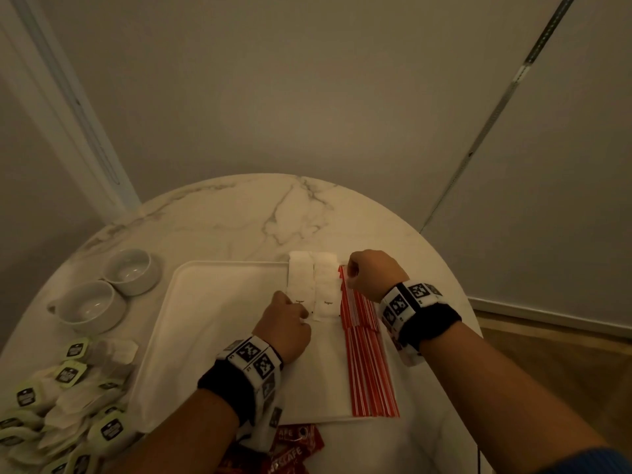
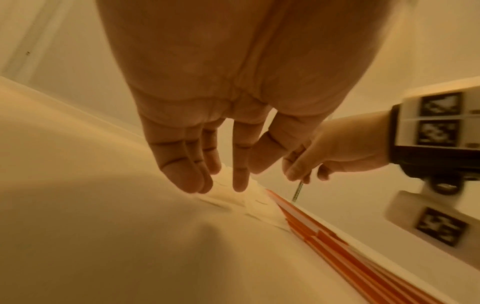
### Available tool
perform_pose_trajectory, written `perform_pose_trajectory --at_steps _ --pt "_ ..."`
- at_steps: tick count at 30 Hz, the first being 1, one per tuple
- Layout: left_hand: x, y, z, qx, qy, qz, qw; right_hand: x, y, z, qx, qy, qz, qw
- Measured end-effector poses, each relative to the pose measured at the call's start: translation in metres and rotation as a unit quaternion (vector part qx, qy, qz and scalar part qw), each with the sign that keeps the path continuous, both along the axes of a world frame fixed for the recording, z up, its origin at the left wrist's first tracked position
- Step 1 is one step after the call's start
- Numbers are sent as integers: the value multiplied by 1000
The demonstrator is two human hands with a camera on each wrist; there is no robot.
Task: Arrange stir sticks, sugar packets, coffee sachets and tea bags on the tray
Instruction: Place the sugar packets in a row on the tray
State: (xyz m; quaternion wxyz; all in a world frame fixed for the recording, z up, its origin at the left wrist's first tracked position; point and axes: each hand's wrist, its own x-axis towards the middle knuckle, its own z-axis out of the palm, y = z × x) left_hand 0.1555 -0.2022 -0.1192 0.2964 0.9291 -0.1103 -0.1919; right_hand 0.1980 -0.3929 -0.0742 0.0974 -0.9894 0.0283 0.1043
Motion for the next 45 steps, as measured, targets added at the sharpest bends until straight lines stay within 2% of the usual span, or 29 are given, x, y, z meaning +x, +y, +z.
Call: perform_pose_trajectory --at_steps 5,14,28,34,39,43,45 --pt "2 5 -2 32 21 8 999 -13 14 -12 -59 52 35 996" --pt "5 1 3 81 -9 -38 996 -10 27 -27 -132 28 132 982" --pt "8 -4 4 122 -22 -77 989 -7 31 -30 -128 3 145 981" --pt "8 2 8 84 -27 -63 994 -9 29 -29 -118 3 144 983" --pt "-1 17 31 37 -36 -53 997 -25 35 -9 -71 -5 125 990" --pt "-31 41 59 -41 -46 -67 996 -71 55 14 60 -21 117 991" --pt "-53 57 65 -53 -59 -79 994 -107 71 17 110 9 135 985"
